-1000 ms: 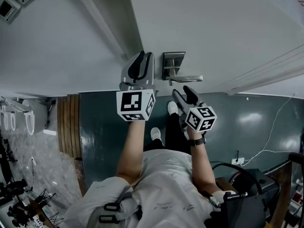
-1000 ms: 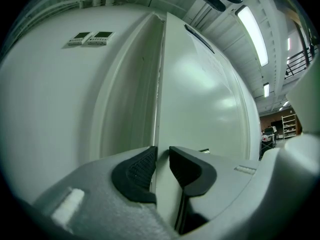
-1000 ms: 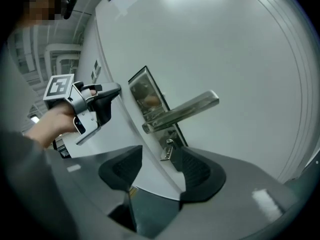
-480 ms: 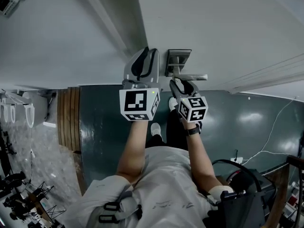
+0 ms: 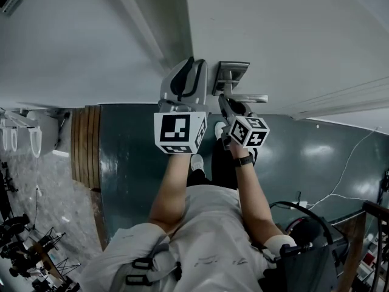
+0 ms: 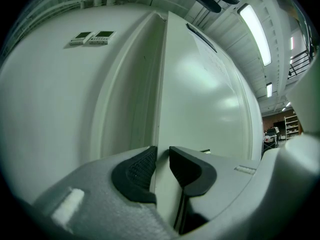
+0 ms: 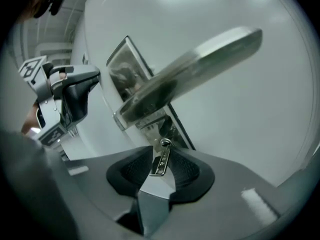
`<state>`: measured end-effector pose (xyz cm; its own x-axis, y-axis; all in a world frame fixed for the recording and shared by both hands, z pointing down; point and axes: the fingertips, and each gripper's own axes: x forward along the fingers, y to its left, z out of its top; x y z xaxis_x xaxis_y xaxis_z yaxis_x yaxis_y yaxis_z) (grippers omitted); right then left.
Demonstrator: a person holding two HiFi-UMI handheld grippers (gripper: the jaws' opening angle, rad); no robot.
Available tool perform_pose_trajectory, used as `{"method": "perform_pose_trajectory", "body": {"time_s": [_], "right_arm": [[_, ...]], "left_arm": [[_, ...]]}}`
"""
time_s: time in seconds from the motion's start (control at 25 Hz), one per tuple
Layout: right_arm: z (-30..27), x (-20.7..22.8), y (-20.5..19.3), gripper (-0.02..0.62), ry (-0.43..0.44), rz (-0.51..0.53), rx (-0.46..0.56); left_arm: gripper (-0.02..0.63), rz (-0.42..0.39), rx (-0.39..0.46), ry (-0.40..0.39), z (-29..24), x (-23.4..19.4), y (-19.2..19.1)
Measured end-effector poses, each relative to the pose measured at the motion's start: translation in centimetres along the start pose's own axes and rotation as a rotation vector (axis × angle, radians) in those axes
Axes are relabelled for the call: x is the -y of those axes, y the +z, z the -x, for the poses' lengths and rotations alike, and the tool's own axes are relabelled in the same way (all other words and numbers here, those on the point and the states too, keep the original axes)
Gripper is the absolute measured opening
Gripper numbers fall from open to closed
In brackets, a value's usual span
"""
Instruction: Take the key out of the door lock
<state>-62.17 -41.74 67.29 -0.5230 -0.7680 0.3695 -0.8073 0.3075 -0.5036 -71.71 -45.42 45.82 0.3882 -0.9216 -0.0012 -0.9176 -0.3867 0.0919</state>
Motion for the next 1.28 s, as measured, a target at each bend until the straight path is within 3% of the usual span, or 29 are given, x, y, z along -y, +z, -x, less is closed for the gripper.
{"method": "perform_pose_trajectory", "body": {"time_s": [0.2, 0.44, 0.72, 1.0, 1.28], "right_arm": [[-0.2, 0.5, 0.1, 0.077, 0.097, -0.238, 0.052], [0.1, 1.2, 0.0, 0.037, 0.235, -0.638, 0.147], [0.3, 1.9, -0.6, 0.026, 0.266, -0.834, 0.211], [4.8, 0.5, -4.3, 0.025, 0.271, -0.825, 0.164], [11.0, -1.5, 0.2, 0.026, 0.270, -0.518, 0.225]], "left_arm": [[0.087, 0.033, 0.020, -0.008, -0.1, -0.2, -0.2], [0.090, 0.037, 0.042, -0.009, -0.2, -0.2, -0.3], [0.095, 0.039, 0.027, -0.038, -0.3, -0.2, -0.5], [0.093, 0.048, 0.000, -0.038, -0.2, -0.4, -0.6], [0.091, 0.023, -0.081, -0.088, 1.5, 0.5, -2.3]]}}
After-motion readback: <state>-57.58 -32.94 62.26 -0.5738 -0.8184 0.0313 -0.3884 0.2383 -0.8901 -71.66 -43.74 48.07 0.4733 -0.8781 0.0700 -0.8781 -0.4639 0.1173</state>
